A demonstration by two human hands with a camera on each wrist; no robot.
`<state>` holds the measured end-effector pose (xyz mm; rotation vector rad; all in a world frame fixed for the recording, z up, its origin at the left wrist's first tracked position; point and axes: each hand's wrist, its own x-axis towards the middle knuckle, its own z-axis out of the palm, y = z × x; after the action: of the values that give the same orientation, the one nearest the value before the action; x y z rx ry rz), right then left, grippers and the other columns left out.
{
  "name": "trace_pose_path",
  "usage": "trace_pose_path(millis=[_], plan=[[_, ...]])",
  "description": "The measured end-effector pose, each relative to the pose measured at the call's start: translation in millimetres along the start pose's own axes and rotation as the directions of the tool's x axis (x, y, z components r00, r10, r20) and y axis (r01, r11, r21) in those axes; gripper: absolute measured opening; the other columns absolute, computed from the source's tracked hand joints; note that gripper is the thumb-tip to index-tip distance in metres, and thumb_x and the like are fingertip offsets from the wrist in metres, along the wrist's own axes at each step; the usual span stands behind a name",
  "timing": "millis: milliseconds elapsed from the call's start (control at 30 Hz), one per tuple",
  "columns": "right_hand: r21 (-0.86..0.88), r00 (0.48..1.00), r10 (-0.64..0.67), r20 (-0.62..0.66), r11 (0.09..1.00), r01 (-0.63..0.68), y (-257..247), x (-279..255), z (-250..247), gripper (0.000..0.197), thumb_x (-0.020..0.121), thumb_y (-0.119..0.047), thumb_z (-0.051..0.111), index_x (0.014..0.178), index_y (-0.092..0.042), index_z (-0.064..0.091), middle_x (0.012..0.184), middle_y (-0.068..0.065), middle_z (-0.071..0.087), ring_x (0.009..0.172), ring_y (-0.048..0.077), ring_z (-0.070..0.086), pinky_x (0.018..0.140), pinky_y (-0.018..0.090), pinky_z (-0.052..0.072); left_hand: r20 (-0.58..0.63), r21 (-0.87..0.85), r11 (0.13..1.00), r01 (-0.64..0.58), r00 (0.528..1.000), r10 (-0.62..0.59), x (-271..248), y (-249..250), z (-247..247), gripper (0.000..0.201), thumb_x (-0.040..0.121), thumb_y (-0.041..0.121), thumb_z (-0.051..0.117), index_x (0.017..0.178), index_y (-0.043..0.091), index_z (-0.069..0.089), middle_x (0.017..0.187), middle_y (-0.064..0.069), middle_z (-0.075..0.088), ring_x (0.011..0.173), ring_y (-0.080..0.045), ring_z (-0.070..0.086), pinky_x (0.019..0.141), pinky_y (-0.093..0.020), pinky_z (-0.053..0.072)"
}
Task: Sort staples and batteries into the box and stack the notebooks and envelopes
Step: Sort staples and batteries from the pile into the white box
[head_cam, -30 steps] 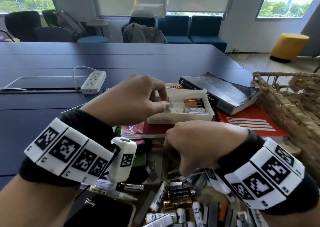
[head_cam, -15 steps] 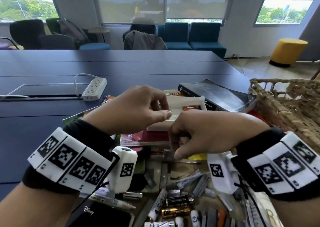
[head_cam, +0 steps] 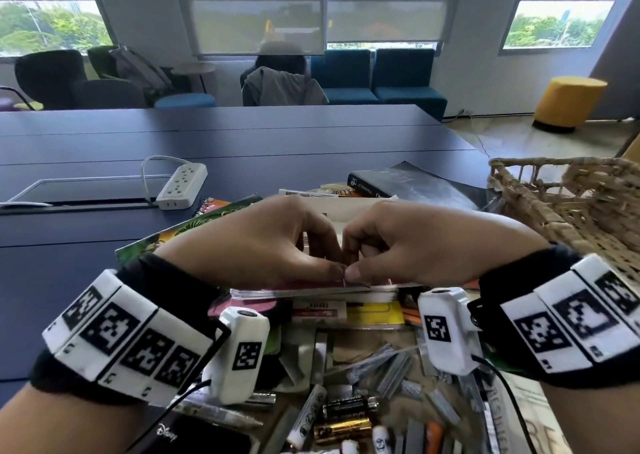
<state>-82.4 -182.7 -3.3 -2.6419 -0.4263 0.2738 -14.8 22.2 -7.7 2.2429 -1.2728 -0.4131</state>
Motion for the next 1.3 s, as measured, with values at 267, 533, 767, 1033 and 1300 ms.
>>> trace_pose_path(millis=[267,533,767,1033,1300], plan=[[0.086,1.000,0.012,0.009,0.996,-0.013,2,1,-1,0.014,0.092,-0.033,0.075,0.085,-0.022,0.070,0.053,-0.009,0.053,0.048,0.004,0.044,0.051,0.020,0.037,0.006,0.082,0.996,0.031,0.999,-0.032,0,-1,-4,0.016,0.091,0.044,0.072,0.085,0.030,0.075,0.078,0.010,0.070,0.069,-0.009,0.060,0.064,-0.027,0.049],[0.026,0.918,0.072,-0.389,0.997,-0.067,11,8,-1,0.010,0.091,-0.027,0.074,0.084,-0.026,0.067,0.058,-0.013,0.053,0.054,-0.002,0.050,0.053,0.012,0.038,-0.455,-0.011,0.992,0.129,0.882,-0.120,-5,-26,-23,0.009,0.093,0.030,0.071,0.085,0.027,0.072,0.070,0.019,0.065,0.056,-0.001,0.056,0.056,-0.015,0.042],[0.068,0.937,0.078,-0.339,0.996,-0.058,14,13,9,0.010,0.090,-0.027,0.074,0.085,-0.027,0.066,0.056,-0.017,0.053,0.052,0.002,0.048,0.052,0.016,0.036,-0.432,0.033,0.983,0.178,0.890,-0.147,-3,-33,-19,0.009,0.094,0.033,0.072,0.086,0.030,0.073,0.071,0.027,0.064,0.056,0.001,0.054,0.058,-0.020,0.041],[0.085,0.864,0.068,-0.498,0.996,-0.030,17,22,16,0.012,0.087,-0.030,0.076,0.090,-0.031,0.064,0.062,-0.013,0.059,0.062,0.005,0.054,0.057,0.016,0.038,-0.363,0.000,0.988,0.156,0.920,-0.145,1,-26,-12,0.011,0.093,0.037,0.070,0.085,0.029,0.072,0.059,0.024,0.061,0.051,0.000,0.050,0.050,-0.012,0.038],[0.010,0.847,-0.037,-0.531,0.999,0.050,9,24,19,0.013,0.084,-0.035,0.079,0.086,-0.032,0.066,0.076,-0.010,0.059,0.069,0.005,0.052,0.059,0.018,0.036,-0.343,-0.019,0.994,0.109,0.933,-0.109,1,-20,-10,0.016,0.093,0.041,0.069,0.082,0.030,0.070,0.068,0.018,0.065,0.055,-0.002,0.053,0.055,-0.018,0.042]])
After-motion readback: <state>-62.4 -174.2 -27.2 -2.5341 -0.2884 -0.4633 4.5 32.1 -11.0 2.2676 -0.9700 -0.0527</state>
